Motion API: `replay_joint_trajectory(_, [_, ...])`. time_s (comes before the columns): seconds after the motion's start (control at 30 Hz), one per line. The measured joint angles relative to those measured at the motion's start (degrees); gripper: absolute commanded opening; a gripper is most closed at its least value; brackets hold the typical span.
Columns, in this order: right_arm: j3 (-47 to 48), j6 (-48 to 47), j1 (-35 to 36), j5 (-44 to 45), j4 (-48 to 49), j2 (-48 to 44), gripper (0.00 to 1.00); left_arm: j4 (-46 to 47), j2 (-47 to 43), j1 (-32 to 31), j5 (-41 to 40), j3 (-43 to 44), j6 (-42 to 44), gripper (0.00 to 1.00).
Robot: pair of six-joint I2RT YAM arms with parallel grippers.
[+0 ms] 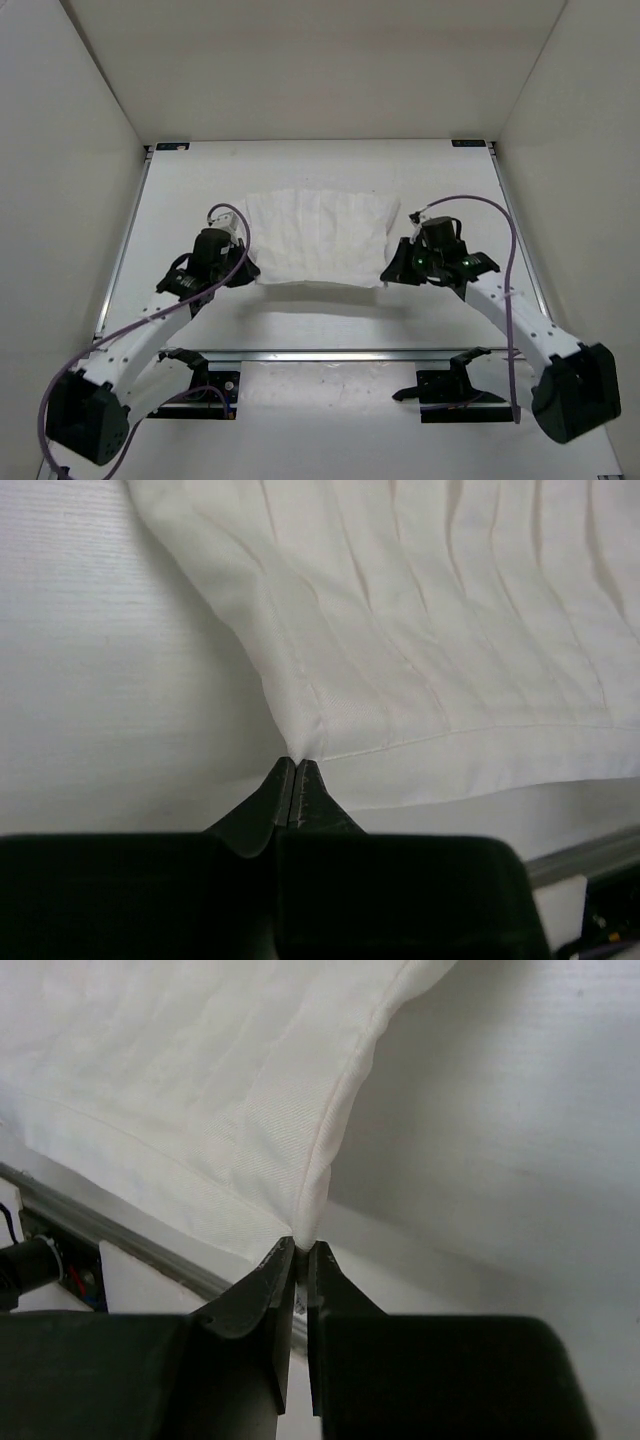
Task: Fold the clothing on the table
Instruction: Fold the skirt
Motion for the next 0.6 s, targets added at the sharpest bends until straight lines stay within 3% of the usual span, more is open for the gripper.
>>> replay_joint_trajectory(0.37, [-4.92, 3.87, -0.61, -8.02, -19.19, -26.23, 0.0, -18.4, -20.96, -1.68, 8.66, 0.55, -2.23, 0.0])
replay_joint_trajectory(0.5, [-2.67, 4.5, -5.46, -13.81, -22.56, -27.87, 0.0, -19.71, -19.67, 0.98, 12.57, 3.48, -2.64, 0.0])
replay_joint_trajectory(0.6, [-1.03, 5.31, -10.36, -17.88, -19.37, -24.39, 0.0, -16.33, -15.85, 4.35, 14.34, 5.57, -3.17, 0.0])
